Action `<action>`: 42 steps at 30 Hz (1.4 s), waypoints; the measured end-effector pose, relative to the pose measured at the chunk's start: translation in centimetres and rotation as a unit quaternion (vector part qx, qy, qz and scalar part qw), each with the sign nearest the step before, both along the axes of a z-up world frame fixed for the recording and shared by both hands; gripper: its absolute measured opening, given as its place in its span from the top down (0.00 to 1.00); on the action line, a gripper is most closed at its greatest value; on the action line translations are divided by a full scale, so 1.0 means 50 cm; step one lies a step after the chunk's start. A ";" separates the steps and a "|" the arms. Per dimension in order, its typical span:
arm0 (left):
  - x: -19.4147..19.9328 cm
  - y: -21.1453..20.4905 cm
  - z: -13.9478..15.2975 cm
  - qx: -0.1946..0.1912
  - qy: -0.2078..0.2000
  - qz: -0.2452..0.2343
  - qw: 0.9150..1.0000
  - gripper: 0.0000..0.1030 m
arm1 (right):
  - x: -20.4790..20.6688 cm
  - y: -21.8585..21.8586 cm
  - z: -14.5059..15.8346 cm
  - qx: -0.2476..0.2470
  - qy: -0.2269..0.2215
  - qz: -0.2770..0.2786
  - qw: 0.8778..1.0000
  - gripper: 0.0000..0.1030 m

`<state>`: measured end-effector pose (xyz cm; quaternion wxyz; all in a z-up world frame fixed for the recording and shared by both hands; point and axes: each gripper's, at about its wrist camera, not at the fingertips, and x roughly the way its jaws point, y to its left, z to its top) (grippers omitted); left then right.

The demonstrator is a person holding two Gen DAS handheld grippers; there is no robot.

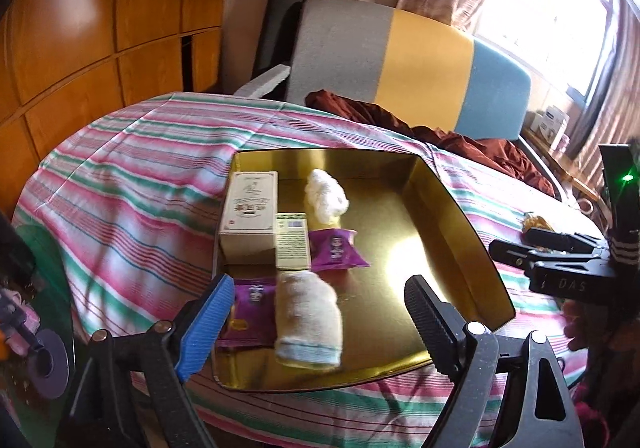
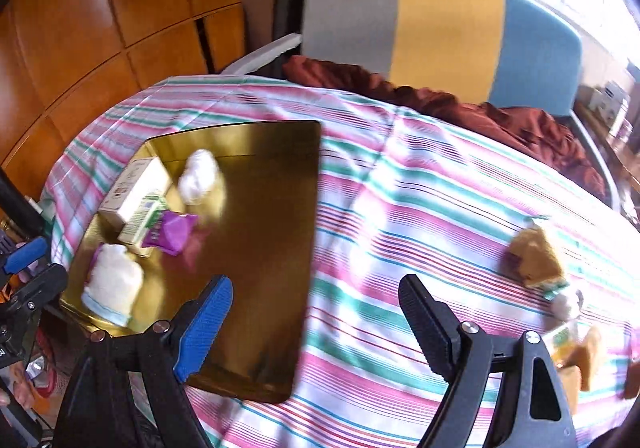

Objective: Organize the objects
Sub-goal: 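Move the left tool to the pile and grasp a yellow sponge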

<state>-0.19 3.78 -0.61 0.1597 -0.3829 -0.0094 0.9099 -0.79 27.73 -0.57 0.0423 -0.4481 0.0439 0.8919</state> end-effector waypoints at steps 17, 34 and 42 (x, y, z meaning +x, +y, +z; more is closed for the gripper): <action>0.038 0.215 0.018 -0.032 0.018 -0.139 0.990 0.11 | 0.236 0.441 0.014 -0.029 0.033 -0.292 0.955 0.16; 0.066 0.505 -0.047 -0.046 -0.037 -0.294 0.954 0.21 | 0.397 0.612 -0.066 -0.265 0.115 -0.442 0.849 0.16; 0.078 0.648 -0.091 -0.095 -0.020 -0.352 0.931 0.28 | 0.394 0.614 -0.075 -0.284 0.112 -0.434 0.848 0.16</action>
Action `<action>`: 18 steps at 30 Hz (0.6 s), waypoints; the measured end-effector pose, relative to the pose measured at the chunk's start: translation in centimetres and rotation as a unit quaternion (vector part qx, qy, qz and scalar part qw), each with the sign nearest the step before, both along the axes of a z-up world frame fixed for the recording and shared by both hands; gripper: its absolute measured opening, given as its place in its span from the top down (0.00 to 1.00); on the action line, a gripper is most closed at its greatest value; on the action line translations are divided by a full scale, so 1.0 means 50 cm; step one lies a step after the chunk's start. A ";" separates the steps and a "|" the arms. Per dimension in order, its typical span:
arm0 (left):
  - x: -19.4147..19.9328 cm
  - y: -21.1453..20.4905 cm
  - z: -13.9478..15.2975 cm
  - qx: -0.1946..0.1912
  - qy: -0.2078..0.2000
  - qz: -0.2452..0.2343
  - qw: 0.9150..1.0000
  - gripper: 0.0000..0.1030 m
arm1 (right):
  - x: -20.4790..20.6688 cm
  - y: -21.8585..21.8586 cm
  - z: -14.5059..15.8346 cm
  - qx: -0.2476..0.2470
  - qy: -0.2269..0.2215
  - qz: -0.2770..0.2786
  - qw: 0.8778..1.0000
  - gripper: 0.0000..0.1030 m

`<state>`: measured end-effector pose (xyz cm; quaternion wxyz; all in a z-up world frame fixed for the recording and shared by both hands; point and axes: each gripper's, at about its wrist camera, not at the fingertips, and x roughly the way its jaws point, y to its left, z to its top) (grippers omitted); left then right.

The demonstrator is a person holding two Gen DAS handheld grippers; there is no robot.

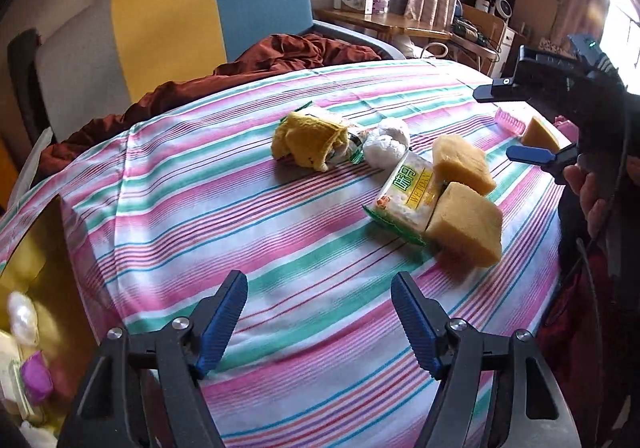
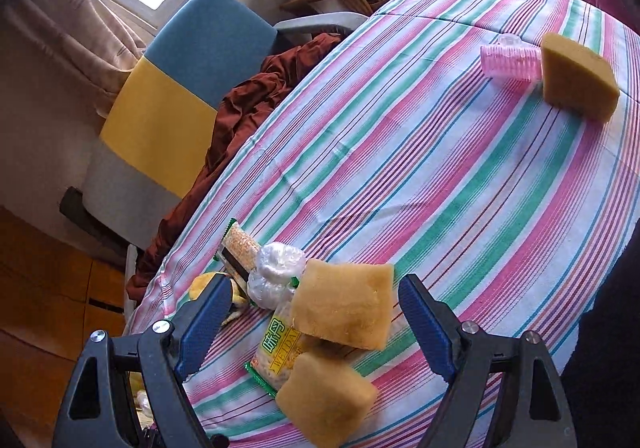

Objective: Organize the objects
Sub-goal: 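Move the left tool to the pile and grasp a yellow sponge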

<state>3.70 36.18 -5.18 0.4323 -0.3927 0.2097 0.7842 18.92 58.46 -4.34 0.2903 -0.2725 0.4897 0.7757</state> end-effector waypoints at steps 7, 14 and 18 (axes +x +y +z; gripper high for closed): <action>0.004 0.082 0.003 0.009 -0.029 -0.036 0.999 0.31 | 0.005 0.006 -0.003 -0.006 0.006 -0.004 1.000 0.16; 0.060 0.149 -0.006 0.026 -0.101 -0.090 0.990 0.35 | 0.038 0.014 0.005 -0.005 0.035 -0.037 0.999 0.16; 0.104 0.187 -0.007 0.023 -0.071 -0.142 0.987 0.33 | 0.040 0.021 -0.001 -0.019 0.044 -0.041 0.998 0.16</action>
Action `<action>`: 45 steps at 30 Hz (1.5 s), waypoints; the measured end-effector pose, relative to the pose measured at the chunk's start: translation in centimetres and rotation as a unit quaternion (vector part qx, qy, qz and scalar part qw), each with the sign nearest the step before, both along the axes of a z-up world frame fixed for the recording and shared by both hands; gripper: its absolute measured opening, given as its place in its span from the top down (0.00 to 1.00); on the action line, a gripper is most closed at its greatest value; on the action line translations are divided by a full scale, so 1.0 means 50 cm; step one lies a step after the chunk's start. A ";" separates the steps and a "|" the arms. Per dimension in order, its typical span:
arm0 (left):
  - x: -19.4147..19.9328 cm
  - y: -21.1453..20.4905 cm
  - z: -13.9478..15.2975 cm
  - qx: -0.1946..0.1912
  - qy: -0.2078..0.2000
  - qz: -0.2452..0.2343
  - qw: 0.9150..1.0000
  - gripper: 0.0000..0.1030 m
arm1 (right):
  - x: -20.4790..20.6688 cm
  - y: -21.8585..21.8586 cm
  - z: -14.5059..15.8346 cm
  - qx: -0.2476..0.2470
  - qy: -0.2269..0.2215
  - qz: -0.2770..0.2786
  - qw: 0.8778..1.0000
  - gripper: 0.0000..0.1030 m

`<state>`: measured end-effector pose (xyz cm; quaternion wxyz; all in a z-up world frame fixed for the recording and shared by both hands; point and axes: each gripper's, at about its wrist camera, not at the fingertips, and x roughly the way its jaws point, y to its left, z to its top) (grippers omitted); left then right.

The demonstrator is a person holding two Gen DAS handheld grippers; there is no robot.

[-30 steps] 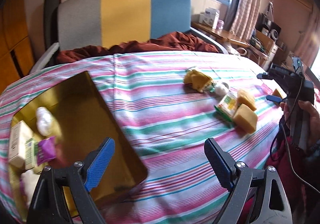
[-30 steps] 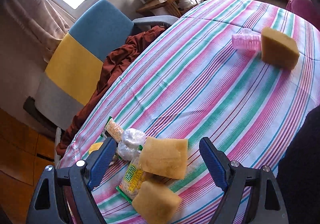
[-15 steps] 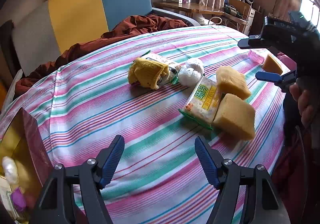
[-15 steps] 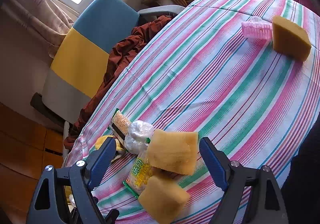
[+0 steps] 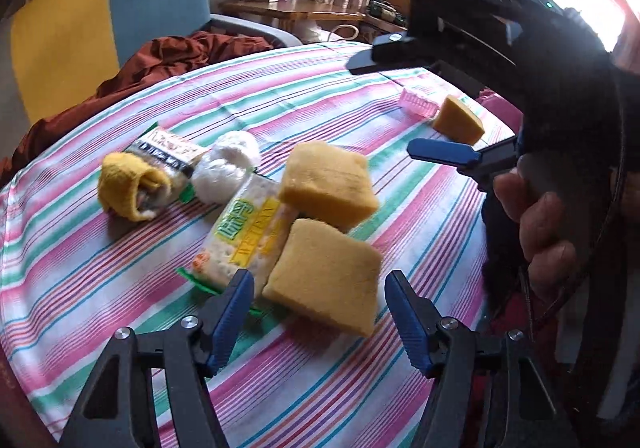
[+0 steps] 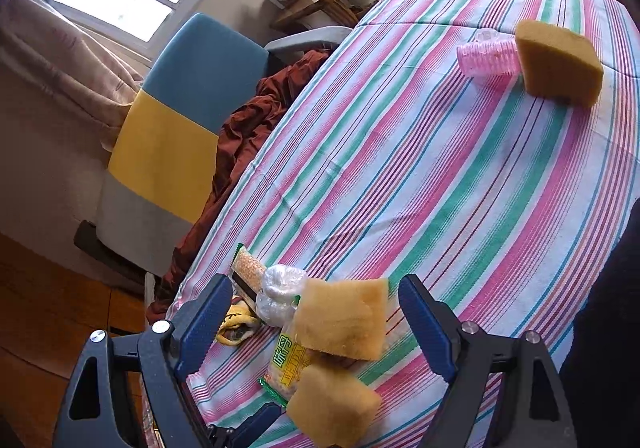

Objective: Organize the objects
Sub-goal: 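Move the left tool to the pile and grasp a yellow sponge, then move the right tool to the pile and grasp the WEIDAN cracker packet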

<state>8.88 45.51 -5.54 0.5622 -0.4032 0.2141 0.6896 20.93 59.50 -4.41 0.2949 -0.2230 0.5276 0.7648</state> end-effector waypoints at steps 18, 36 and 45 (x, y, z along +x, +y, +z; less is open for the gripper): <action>-0.015 -0.171 -0.039 -0.008 0.039 0.076 0.996 0.44 | -0.065 -0.028 0.004 0.008 -0.009 0.100 0.995 0.16; -0.051 -0.251 -0.084 0.024 0.056 0.114 0.992 0.42 | -0.219 -0.164 -0.076 -0.003 -0.169 0.303 0.938 0.16; -0.049 -0.260 -0.090 0.045 0.058 0.114 0.991 0.41 | -0.204 -0.091 -0.094 -0.034 -0.172 0.191 0.966 0.14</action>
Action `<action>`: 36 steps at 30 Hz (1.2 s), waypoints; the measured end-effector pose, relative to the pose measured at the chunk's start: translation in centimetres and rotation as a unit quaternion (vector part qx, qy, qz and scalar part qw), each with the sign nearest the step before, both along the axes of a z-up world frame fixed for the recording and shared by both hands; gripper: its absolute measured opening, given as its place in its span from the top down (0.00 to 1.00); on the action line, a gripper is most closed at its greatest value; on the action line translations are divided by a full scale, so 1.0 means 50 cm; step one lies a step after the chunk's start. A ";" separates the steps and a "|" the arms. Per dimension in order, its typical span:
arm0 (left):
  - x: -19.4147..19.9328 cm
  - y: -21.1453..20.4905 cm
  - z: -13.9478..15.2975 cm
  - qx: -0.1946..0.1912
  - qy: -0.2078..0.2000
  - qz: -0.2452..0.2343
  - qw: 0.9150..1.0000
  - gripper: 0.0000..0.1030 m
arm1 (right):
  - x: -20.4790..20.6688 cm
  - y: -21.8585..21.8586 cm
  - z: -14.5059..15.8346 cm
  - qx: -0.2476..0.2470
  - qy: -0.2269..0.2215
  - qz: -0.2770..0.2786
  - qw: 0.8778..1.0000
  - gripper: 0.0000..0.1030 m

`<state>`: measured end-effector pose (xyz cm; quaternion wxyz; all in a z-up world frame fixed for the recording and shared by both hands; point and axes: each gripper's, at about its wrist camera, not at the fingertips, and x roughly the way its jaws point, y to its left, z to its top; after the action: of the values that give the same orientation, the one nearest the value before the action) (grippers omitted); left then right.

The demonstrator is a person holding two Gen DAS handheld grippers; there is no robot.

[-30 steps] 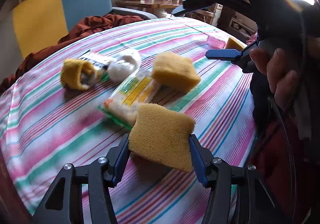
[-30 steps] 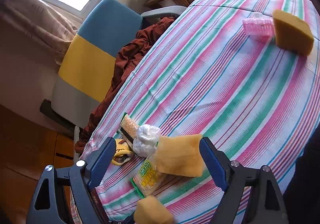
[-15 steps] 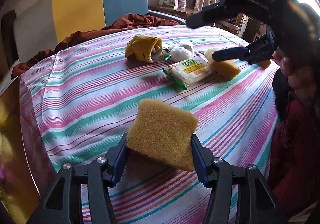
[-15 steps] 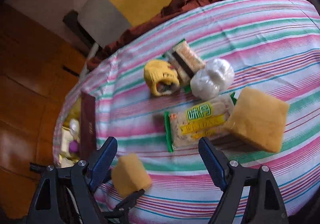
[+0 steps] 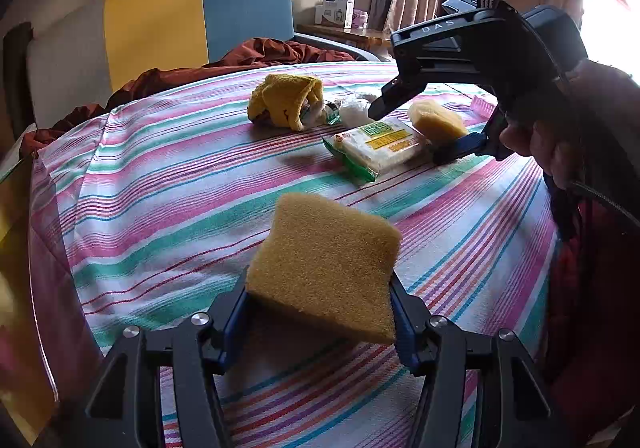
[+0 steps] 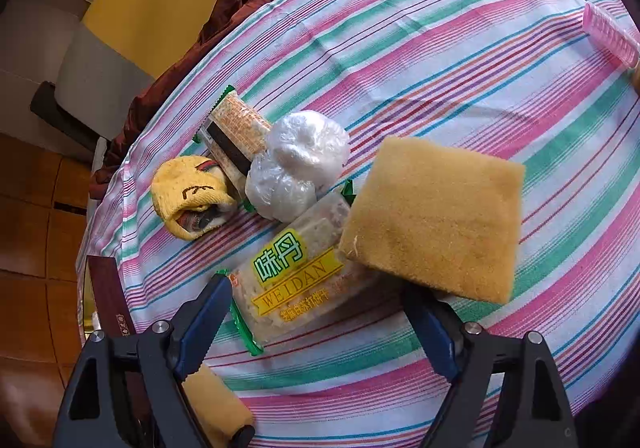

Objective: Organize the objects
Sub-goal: 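Move the right tool to the pile and grasp the WEIDAN cracker packet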

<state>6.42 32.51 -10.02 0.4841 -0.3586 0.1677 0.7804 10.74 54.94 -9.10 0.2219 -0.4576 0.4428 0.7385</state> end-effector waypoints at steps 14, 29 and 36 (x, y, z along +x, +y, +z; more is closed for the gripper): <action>0.001 -0.014 0.001 0.008 -0.012 0.001 1.000 0.42 | -0.086 -0.102 0.013 0.102 -0.058 0.147 0.982 0.45; 0.008 -0.029 0.006 0.003 -0.024 0.017 1.000 0.40 | -0.044 -0.094 0.015 0.057 -0.034 0.103 0.992 0.18; 0.013 -0.029 0.004 0.003 -0.019 0.017 1.000 0.40 | -0.081 -0.094 0.012 0.104 -0.066 0.104 0.987 0.19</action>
<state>7.07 31.07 -9.82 0.4747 -0.3747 0.1493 0.7823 6.67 50.22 -8.49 0.2185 -0.5234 0.2978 0.7679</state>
